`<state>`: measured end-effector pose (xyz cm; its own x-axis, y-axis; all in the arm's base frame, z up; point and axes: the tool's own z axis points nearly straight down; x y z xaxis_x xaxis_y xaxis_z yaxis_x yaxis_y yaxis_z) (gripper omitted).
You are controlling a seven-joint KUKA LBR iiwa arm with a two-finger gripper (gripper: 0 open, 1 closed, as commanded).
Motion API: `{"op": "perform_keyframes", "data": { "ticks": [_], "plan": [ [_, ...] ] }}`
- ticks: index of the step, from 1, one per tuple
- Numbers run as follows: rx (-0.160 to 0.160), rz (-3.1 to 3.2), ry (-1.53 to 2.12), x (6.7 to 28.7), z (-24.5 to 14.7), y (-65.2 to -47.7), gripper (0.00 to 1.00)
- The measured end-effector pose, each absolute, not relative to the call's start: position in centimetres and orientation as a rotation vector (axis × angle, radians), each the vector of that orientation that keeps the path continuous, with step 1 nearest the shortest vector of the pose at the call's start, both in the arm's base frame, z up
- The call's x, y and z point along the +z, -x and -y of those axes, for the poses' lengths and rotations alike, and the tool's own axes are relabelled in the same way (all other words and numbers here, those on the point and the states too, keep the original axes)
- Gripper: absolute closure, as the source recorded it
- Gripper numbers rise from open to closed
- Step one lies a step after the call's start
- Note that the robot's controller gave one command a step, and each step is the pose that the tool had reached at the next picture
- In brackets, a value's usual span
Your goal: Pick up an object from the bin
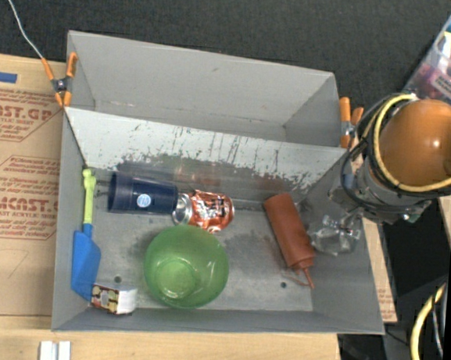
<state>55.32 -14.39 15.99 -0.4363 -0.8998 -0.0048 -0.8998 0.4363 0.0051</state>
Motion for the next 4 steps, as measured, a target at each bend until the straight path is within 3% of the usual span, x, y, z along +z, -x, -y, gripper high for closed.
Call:
{"op": "perform_keyframes", "data": {
  "ticks": [1,2,3,4],
  "plan": [
    [0.005,-2.772,1.461,11.0,14.4,-54.6,1.0],
    [0.012,-2.713,1.579,7.2,12.8,-55.1,1.0],
    [0.008,-2.577,1.783,7.0,10.8,-54.9,1.0],
    [0.012,-2.405,2.011,7.0,9.7,-56.5,1.0]
  ]
}}
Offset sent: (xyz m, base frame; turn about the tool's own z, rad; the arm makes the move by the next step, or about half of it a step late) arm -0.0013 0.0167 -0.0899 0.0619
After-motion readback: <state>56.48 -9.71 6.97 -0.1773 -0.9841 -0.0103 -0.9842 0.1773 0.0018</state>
